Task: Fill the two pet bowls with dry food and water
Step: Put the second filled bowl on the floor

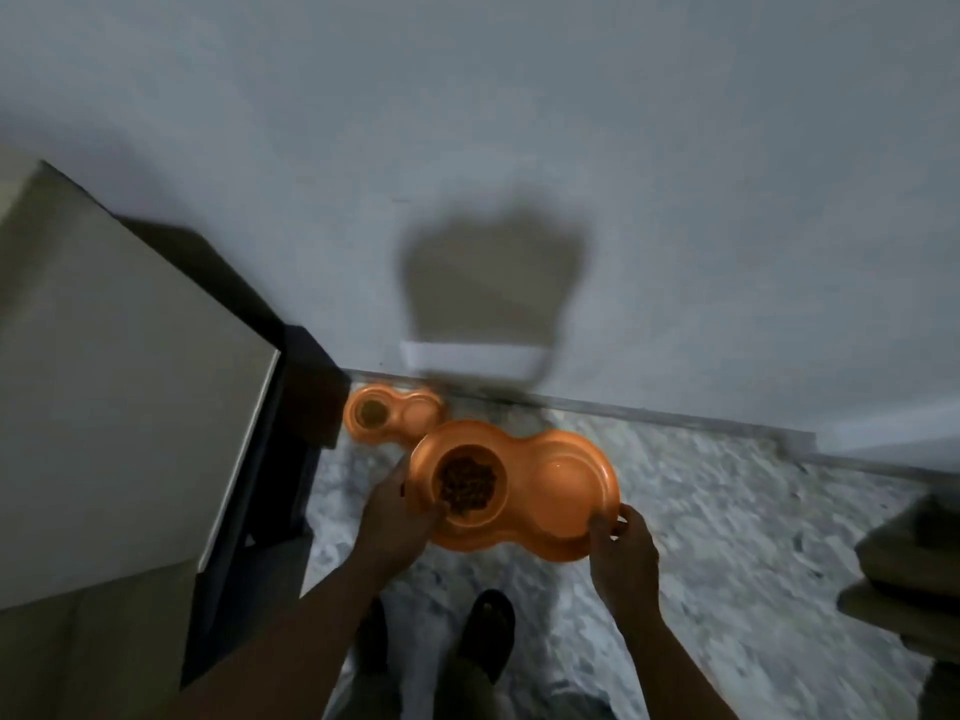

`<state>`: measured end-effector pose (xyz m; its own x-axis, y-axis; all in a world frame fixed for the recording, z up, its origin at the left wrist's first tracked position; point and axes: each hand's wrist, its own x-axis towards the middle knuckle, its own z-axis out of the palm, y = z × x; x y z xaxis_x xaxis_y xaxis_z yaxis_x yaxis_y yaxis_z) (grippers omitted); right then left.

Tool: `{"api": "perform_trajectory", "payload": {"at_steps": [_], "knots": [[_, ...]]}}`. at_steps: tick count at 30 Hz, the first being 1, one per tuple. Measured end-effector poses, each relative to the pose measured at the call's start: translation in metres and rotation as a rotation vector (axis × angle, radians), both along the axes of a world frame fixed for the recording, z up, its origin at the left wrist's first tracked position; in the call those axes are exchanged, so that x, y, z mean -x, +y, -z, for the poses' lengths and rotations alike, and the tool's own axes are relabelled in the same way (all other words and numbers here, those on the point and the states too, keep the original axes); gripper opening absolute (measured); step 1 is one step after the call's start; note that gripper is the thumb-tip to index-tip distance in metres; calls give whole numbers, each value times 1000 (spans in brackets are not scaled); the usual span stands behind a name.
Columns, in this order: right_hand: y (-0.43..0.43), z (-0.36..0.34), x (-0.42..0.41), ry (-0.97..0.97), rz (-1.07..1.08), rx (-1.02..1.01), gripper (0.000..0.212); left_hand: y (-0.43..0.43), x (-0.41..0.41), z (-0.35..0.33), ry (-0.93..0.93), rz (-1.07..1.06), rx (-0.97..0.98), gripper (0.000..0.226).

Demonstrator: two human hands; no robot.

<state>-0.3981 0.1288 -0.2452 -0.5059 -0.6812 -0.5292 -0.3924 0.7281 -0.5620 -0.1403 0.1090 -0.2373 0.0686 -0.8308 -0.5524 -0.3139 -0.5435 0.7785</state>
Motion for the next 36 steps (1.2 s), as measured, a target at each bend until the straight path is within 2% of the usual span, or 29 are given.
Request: {"api": "perform_trajectory", "payload": {"at_steps": [3, 8, 12, 15, 18, 21, 24, 25, 26, 28, 29, 32, 36], "knots": [[-19, 83, 9, 30, -96, -6, 42, -21, 6, 85, -14, -9, -22, 36], [-43, 238, 21, 85, -118, -73, 43, -49, 9, 238, -29, 3, -74, 70], [-61, 342, 26, 97, -150, -130, 51, -60, 16, 344, -92, -4, -140, 67], [-77, 401, 26, 91, -128, -156, 55, -66, 23, 409, -133, -93, -257, 84], [-84, 455, 24, 66, -107, -190, 53, -68, 29, 469, -154, -155, -308, 70], [-87, 493, 24, 60, -95, -213, 69, -70, 33, 504, -163, -152, -319, 52], [-92, 522, 30, 74, -79, -195, 72, -76, 36, 530, -157, -165, -323, 24], [-95, 526, 31, 76, -61, -184, 72, -79, 38, 531, -145, -181, -318, 27], [-98, 529, 31, 76, -39, -173, 71, -82, 39, 532, -124, -210, -321, 41], [-103, 529, 29, 78, 5, -157, 65, -88, 40, 532, -90, -266, -356, 87], [-105, 526, 26, 70, 36, -144, 63, -91, 42, 531, -74, -295, -368, 93], [-116, 522, 22, 33, 137, -123, 65, -104, 47, 526, -23, -389, -361, 88], [-135, 518, 16, 2, 198, -74, 70, -123, 54, 525, 8, -449, -347, 95]]}}
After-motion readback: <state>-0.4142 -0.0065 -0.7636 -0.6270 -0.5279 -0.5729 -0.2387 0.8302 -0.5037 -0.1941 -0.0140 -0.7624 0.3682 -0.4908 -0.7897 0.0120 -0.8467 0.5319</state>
